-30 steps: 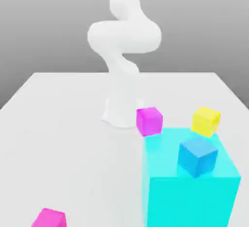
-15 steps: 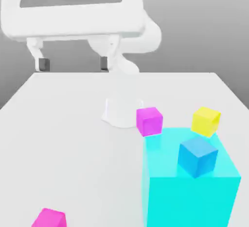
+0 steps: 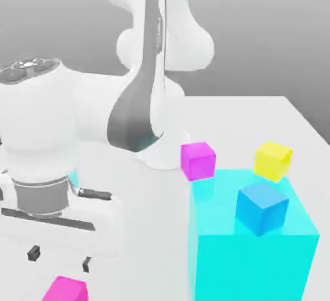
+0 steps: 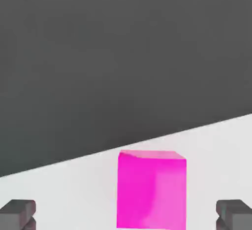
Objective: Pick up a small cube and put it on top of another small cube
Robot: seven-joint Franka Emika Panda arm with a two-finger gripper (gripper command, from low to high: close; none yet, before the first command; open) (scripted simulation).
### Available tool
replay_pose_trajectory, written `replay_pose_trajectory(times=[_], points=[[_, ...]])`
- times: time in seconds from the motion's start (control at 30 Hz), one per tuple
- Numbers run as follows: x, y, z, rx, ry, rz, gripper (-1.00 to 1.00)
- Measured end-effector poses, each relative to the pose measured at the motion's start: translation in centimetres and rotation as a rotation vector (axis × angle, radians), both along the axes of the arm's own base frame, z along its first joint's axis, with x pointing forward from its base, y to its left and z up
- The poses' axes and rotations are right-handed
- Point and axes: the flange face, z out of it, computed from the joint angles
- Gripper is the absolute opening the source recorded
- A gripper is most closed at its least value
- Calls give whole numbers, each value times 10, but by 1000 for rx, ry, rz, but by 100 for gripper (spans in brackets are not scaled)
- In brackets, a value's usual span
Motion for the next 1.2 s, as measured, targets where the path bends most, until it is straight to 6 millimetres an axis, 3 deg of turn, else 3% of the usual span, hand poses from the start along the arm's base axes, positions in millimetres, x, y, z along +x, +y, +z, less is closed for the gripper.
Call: replay_pose_trajectory(times=[0.1,0.13,0.33,0.4,0.5,0.57,0.73,0.83,0.93,0.97,1.0,1.07,1.1,1.2], points=[[-1,-2,-45,0,10,-3,0],[-2,-2,-57,0,10,-3,-100],[-2,-2,-62,0,11,-3,-100],[-2,-2,-48,0,11,-3,-100],[-2,-1,-8,1,11,0,-100],[13,30,25,12,8,118,-100],[38,139,115,29,4,523,-100],[33,220,172,25,5,795,-100],[11,288,229,11,7,1047,-100],[2,307,242,5,8,1119,-100],[-2,314,240,2,9,1151,-100],[0,305,216,0,9,1146,-100],[0,299,204,0,10,1138,100],[4,283,204,0,10,1108,100]])
